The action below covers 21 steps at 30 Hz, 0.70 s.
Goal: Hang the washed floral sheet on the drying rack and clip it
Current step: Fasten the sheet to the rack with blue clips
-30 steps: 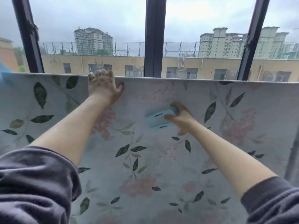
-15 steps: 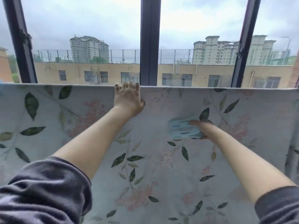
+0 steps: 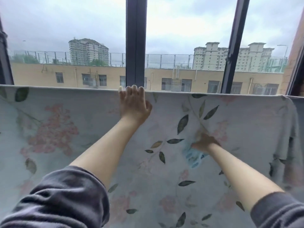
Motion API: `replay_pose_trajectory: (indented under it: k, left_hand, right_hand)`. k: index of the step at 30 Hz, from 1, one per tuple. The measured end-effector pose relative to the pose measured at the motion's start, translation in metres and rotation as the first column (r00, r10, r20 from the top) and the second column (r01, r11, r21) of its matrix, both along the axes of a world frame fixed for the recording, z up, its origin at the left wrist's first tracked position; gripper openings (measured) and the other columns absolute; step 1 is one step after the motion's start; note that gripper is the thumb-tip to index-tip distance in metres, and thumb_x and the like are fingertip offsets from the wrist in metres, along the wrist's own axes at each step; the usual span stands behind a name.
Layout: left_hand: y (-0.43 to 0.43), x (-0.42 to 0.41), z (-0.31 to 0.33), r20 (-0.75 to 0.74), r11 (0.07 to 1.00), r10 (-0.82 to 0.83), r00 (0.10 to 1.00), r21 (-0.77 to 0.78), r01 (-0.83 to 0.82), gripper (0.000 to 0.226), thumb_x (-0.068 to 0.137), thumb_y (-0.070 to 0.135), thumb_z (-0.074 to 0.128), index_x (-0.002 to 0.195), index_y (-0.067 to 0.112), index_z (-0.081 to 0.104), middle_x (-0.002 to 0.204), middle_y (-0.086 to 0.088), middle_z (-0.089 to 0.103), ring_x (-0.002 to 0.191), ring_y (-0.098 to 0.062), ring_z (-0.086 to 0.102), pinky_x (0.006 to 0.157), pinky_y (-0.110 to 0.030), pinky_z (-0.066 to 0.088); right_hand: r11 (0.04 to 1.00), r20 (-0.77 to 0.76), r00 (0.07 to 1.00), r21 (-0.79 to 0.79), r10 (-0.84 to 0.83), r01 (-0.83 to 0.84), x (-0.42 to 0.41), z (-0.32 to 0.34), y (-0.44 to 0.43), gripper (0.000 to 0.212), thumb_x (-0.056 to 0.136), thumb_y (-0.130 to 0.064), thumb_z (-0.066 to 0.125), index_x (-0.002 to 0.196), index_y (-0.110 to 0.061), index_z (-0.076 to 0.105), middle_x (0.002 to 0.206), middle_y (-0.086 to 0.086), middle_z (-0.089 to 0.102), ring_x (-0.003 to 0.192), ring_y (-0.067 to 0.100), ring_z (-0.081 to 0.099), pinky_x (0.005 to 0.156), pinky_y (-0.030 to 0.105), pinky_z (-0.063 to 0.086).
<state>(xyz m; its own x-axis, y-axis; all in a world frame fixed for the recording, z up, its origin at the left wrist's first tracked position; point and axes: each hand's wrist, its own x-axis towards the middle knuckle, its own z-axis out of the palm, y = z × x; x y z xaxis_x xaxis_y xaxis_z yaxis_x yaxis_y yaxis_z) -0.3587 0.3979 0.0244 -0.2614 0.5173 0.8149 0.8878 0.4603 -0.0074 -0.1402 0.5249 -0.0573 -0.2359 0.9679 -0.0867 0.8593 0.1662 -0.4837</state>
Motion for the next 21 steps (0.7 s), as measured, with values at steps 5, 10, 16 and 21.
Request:
replay_pose_trajectory:
  k: [5, 10, 16, 21]
  left_hand:
    - [0.004, 0.006, -0.004, 0.017, 0.993, 0.090, 0.996, 0.075, -0.091, 0.034, 0.087, 0.035, 0.042, 0.107, 0.009, 0.046, 0.112, -0.016, 0.049, 0.110, -0.034, 0.042, 0.112, -0.053, 0.014]
    - [0.001, 0.013, -0.002, 0.049, 0.985, 0.158, 0.986, 0.060, -0.161, 0.038, 0.087, 0.033, 0.040, 0.113, 0.006, 0.047, 0.116, -0.018, 0.050, 0.115, -0.035, 0.042, 0.113, -0.054, 0.011]
    - [0.004, 0.018, 0.001, 0.081, 0.973, 0.231, 0.969, 0.003, -0.232, 0.041, 0.084, 0.033, 0.041, 0.115, 0.007, 0.044, 0.117, -0.017, 0.048, 0.116, -0.035, 0.041, 0.115, -0.054, 0.009]
    - [0.004, 0.020, 0.000, 0.072, 0.973, 0.228, 0.971, 0.016, -0.229, 0.040, 0.083, 0.031, 0.045, 0.114, 0.006, 0.043, 0.115, -0.019, 0.047, 0.115, -0.036, 0.040, 0.115, -0.054, 0.008]
  right_hand:
    - [0.923, -0.645, 0.716, -0.042, 0.267, -0.382, 0.009, 0.046, -0.006, 0.052, 0.086, -0.040, 0.064, 0.127, -0.012, 0.048, 0.121, 0.006, 0.058, 0.101, 0.021, 0.061, 0.078, 0.030, 0.054]
    - [0.986, -0.441, 0.891, -0.075, 0.103, -0.151, 0.022, 0.031, 0.010, 0.057, 0.086, -0.039, 0.063, 0.134, -0.014, 0.044, 0.130, 0.008, 0.052, 0.111, 0.028, 0.054, 0.086, 0.035, 0.049]
    - [0.871, -0.804, 0.581, -0.189, 0.129, -0.455, 0.023, 0.039, 0.013, 0.048, 0.082, -0.044, 0.067, 0.120, -0.016, 0.058, 0.113, 0.004, 0.064, 0.098, 0.022, 0.064, 0.083, 0.036, 0.056]
    - [0.961, -0.433, 0.902, -0.247, 0.004, -0.122, 0.027, 0.018, 0.016, 0.044, 0.085, -0.039, 0.062, 0.120, -0.013, 0.052, 0.101, 0.007, 0.055, 0.082, 0.023, 0.054, 0.073, 0.035, 0.053]
